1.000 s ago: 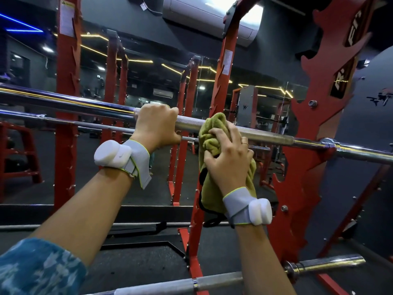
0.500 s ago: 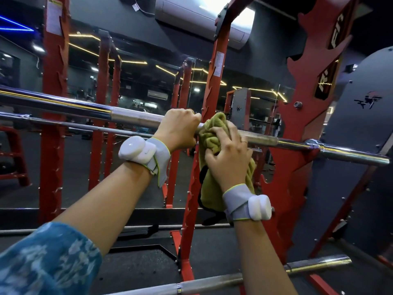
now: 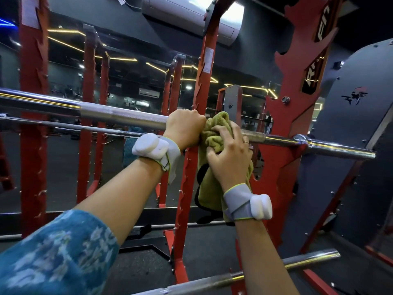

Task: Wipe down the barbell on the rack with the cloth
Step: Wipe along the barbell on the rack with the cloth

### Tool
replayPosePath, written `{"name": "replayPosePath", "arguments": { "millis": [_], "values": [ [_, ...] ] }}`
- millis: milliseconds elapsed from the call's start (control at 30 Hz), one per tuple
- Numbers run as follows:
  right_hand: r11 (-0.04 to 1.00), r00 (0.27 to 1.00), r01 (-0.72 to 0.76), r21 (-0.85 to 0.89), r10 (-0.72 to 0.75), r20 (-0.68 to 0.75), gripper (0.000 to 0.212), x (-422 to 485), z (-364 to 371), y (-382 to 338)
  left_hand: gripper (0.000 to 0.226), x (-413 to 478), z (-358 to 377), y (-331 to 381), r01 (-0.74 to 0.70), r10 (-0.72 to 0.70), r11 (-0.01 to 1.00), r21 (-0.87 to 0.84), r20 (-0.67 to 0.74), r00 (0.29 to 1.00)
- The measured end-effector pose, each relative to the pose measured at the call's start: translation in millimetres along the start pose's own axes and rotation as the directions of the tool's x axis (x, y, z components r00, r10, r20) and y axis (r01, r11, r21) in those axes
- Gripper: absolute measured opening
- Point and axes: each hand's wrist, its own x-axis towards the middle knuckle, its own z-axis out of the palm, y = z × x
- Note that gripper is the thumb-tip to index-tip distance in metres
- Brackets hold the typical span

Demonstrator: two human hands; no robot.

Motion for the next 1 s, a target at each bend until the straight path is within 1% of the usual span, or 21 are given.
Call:
{"name": "replayPosePath", "arguments": {
  "millis": [67,167,233,267,333,400,467,533,600,667,700,733,767,867,933,1000],
  "values": [
    [0.999,0.999,-0.040,0.000,0.040,0.000,0.049,1.8,-3.0,12.0,0.014,-0.7,2.4,1.8,0.030,-0.030,0.999,0.021,0.011,0.999],
    [0.987,0.987,-0.160,-0.023,0.159,-0.014,0.038,12.3,-6.7,21.6,0.015,-1.0,1.6,4.5,0.050,-0.051,0.999,0.021,0.030,0.998],
    [0.981,0.981,-0.193,-0.020,0.193,-0.026,0.037,17.1,-6.0,18.6,0.015,-1.7,1.5,5.0,0.058,-0.058,0.998,0.026,0.019,0.998],
    [0.985,0.985,-0.171,-0.039,0.170,-0.032,0.039,17.1,-5.5,15.8,0.015,-2.2,1.3,5.7,0.059,-0.059,0.998,0.026,0.012,0.998],
    [0.995,0.998,-0.057,-0.077,0.054,-0.041,0.043,12.8,-1.1,12.0,0.014,-2.7,2.2,6.5,0.059,-0.059,0.998,0.035,0.006,0.998],
    [0.996,0.998,0.048,-0.069,-0.051,-0.041,0.048,5.2,1.0,12.1,0.013,-2.5,1.8,6.6,0.063,-0.063,0.998,0.031,0.008,0.998],
    [0.997,0.997,0.066,-0.046,-0.068,-0.036,0.049,-1.0,0.8,18.9,0.013,-2.7,1.3,6.9,0.067,-0.067,0.997,0.025,0.011,0.998],
    [0.999,0.999,0.007,-0.053,-0.009,-0.037,0.046,-2.1,-2.3,28.3,0.013,-3.7,1.6,6.9,0.063,-0.063,0.997,0.034,0.010,0.998],
    [0.991,0.993,-0.114,-0.072,0.111,-0.037,0.039,2.6,-5.7,36.6,0.013,-4.4,1.4,6.3,0.060,-0.060,0.997,0.043,0.009,0.998],
    [0.974,0.975,-0.219,-0.049,0.217,-0.042,0.037,10.8,-8.8,38.7,0.014,-4.7,1.9,6.2,0.061,-0.061,0.997,0.047,0.004,0.998],
    [0.972,0.972,-0.233,-0.045,0.231,-0.043,0.038,14.4,-10.0,37.2,0.014,-4.5,1.9,6.4,0.064,-0.064,0.997,0.047,0.004,0.998],
    [0.975,0.976,-0.214,-0.058,0.212,-0.040,0.039,16.1,-10.1,34.7,0.014,-4.3,2.1,6.9,0.067,-0.067,0.997,0.044,0.005,0.998],
    [0.983,0.986,-0.165,-0.083,0.163,-0.034,0.041,15.7,-8.9,32.1,0.014,-4.1,2.4,7.3,0.070,-0.070,0.997,0.039,0.005,0.998],
    [0.993,0.999,0.022,-0.116,-0.025,-0.031,0.045,5.5,-2.8,29.7,0.016,-4.1,2.6,7.8,0.077,-0.077,0.997,0.026,0.000,0.997],
    [0.996,0.998,0.028,-0.089,-0.032,-0.045,0.047,-1.9,-2.5,37.2,0.017,-4.1,1.9,8.2,0.076,-0.076,0.997,0.021,0.007,0.997],
    [0.996,0.998,-0.035,-0.076,0.032,-0.045,0.043,-5.1,-4.9,48.2,0.018,-3.7,1.8,8.4,0.076,-0.076,0.997,0.024,0.014,0.997]
  ]
}}
